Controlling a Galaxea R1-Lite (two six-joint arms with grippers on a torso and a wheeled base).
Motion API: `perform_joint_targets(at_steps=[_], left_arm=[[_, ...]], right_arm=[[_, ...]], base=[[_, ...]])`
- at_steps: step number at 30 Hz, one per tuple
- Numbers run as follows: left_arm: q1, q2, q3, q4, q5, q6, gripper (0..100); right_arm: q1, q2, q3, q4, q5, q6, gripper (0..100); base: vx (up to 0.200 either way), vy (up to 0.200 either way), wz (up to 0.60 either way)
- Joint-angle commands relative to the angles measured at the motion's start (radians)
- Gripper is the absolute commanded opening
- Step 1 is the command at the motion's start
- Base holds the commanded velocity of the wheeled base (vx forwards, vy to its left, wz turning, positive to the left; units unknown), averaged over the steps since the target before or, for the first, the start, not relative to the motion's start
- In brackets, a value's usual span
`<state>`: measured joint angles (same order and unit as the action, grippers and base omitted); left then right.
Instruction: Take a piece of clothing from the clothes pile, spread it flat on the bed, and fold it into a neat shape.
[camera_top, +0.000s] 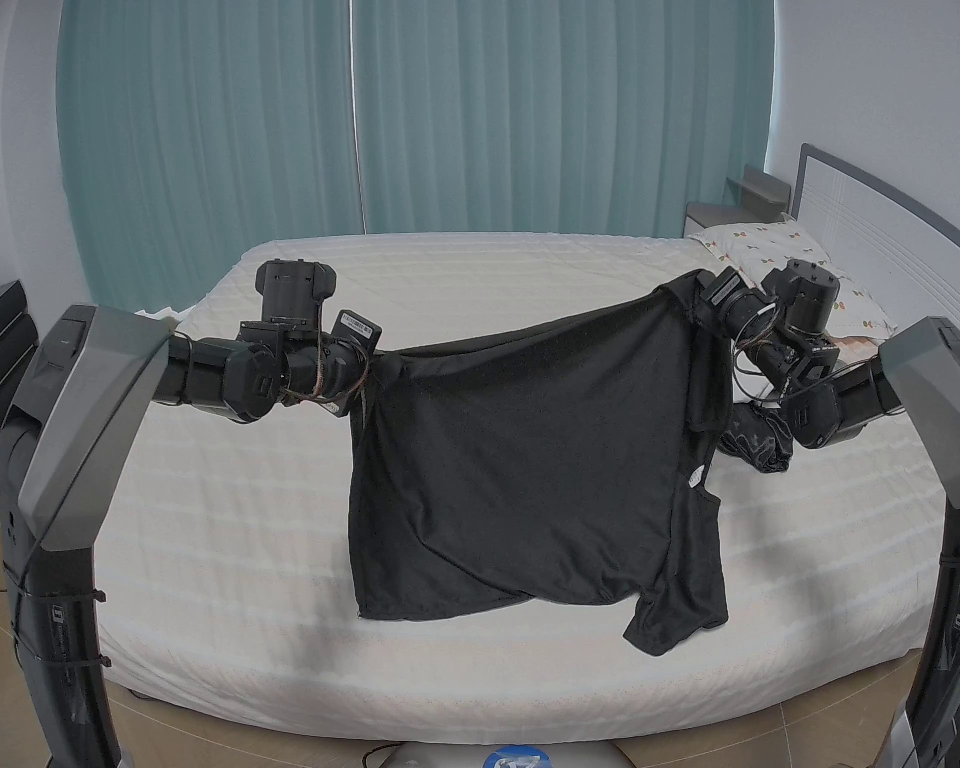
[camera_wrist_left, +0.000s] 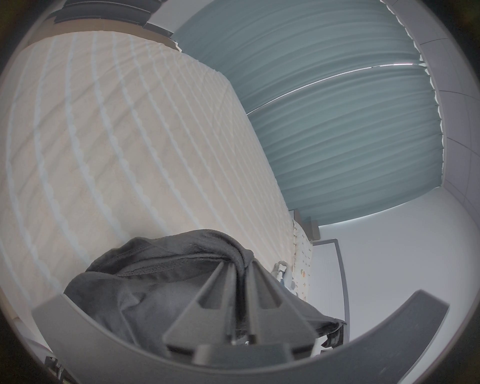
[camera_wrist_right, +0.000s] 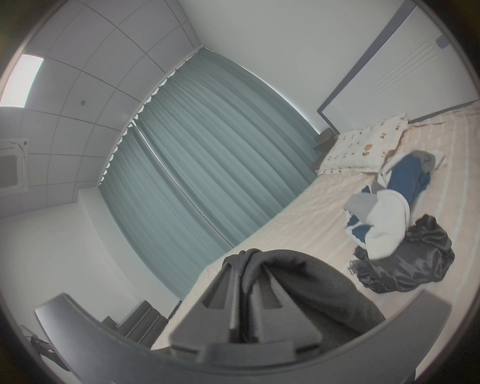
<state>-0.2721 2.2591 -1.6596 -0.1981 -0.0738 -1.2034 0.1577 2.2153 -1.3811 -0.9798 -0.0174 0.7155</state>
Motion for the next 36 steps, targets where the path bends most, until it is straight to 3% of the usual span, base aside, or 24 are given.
perform_joint_targets(at_steps=[1,5,11,17,18,21,25,29,36], left_arm=[[0.005,0.100,-0.043,-0.004,0.008,-0.001,100],[0.010,0.155,-0.137,0.000,0.016,-0.010,100],[0.008,0.319,-0.322,0.031,0.154,-0.015,100],[0.027,0.330,-0.340,0.077,0.163,-0.012,100],[0.037,0.330,-0.340,0.075,0.164,-0.010,100],[0.047,0.335,-0.340,0.082,0.170,0.019,100],[0.053,0.344,-0.340,0.078,0.215,0.093,100],[0.057,0.339,-0.340,0.085,0.209,0.119,100],[0.068,0.329,-0.336,0.154,0.203,0.157,100]], right_arm=[[0.003,0.107,-0.018,-0.007,-0.007,-0.001,100],[0.003,0.159,-0.062,-0.031,-0.009,0.002,100],[-0.003,0.345,-0.182,-0.016,-0.084,-0.002,100],[-0.036,0.426,-0.227,-0.002,-0.121,-0.080,100],[-0.041,0.457,-0.222,-0.016,-0.121,-0.134,100],[-0.041,0.481,-0.190,-0.019,-0.124,-0.188,100],[-0.046,0.474,-0.177,-0.011,-0.144,-0.197,100],[-0.061,0.432,-0.096,0.026,-0.148,-0.243,100],[-0.099,0.359,-0.033,0.023,-0.136,-0.245,100]], base=[[0.000,0.000,0.00],[0.000,0.000,0.00],[0.000,0.000,0.00],[0.000,0.000,0.00],[0.000,0.000,0.00],[0.000,0.000,0.00],[0.000,0.000,0.00],[0.000,0.000,0.00],[0.000,0.000,0.00]])
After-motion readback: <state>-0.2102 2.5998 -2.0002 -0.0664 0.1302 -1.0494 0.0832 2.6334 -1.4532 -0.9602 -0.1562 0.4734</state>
